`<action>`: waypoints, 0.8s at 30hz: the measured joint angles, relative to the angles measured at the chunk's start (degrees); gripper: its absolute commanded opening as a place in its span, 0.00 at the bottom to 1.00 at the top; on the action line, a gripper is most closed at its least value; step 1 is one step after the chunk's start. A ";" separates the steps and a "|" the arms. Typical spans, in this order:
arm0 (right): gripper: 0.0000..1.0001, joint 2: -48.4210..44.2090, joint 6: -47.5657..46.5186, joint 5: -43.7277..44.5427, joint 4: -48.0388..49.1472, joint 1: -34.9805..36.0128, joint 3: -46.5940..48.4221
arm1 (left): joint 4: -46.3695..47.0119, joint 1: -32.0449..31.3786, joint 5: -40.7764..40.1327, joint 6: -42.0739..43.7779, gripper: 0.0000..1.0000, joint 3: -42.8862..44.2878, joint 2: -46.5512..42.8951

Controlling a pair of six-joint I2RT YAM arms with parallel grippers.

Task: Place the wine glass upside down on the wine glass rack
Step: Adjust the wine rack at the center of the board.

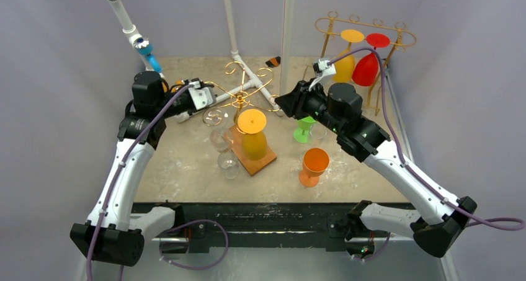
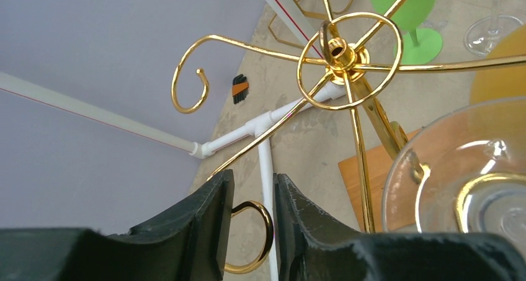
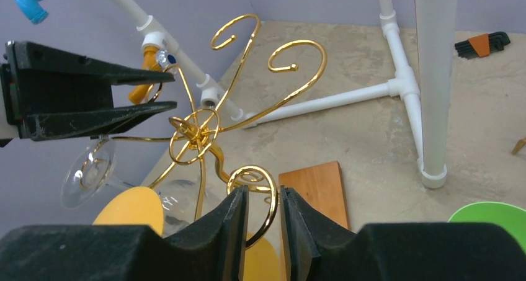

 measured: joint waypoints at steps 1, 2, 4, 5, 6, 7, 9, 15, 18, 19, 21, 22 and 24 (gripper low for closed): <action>0.37 -0.13 0.31 0.24 -0.04 0.26 0.00 | 0.04 0.00 -0.39 0.00 0.38 0.09 0.31; 0.40 -0.28 0.66 0.55 -0.31 0.55 0.00 | 0.04 0.00 -0.81 0.00 0.40 0.15 0.61; 0.49 -0.59 1.27 1.16 -0.61 0.81 0.00 | -0.26 0.00 -1.09 0.04 0.45 0.48 1.03; 0.54 -0.79 1.60 1.42 -1.05 0.83 0.00 | -0.61 0.00 -1.38 0.02 0.47 0.70 1.09; 0.57 -0.90 1.86 1.79 -1.31 0.87 0.00 | -0.98 0.00 -1.49 0.04 0.49 0.83 1.09; 0.58 -0.98 2.19 2.12 -1.55 0.90 0.00 | -1.29 0.02 -1.66 0.07 0.50 1.03 1.07; 0.60 -1.01 2.60 2.58 -2.08 0.92 0.00 | -1.86 0.00 -2.03 0.07 0.52 1.40 1.07; 0.67 -1.09 3.04 4.68 -4.00 1.01 0.68 | -2.69 0.00 -3.10 0.11 0.55 1.75 0.68; 0.71 -1.60 3.08 6.01 -4.98 0.98 0.68 | -2.86 0.00 -3.61 -0.02 0.58 2.29 0.46; 0.72 -1.81 2.99 6.43 -5.51 0.98 0.68 | -2.93 0.00 -3.74 -0.11 0.59 2.62 0.44; 0.74 -2.49 2.86 6.95 -7.52 0.98 0.79 | -3.04 0.00 -3.89 -0.59 0.59 3.54 0.44; 0.75 -2.67 2.80 7.10 -8.07 0.98 0.92 | -3.02 0.00 -3.98 -1.05 0.59 4.00 0.39; 0.76 -2.84 2.40 7.15 -9.81 0.98 1.77 | -3.04 0.00 -4.02 -1.53 0.59 5.03 0.35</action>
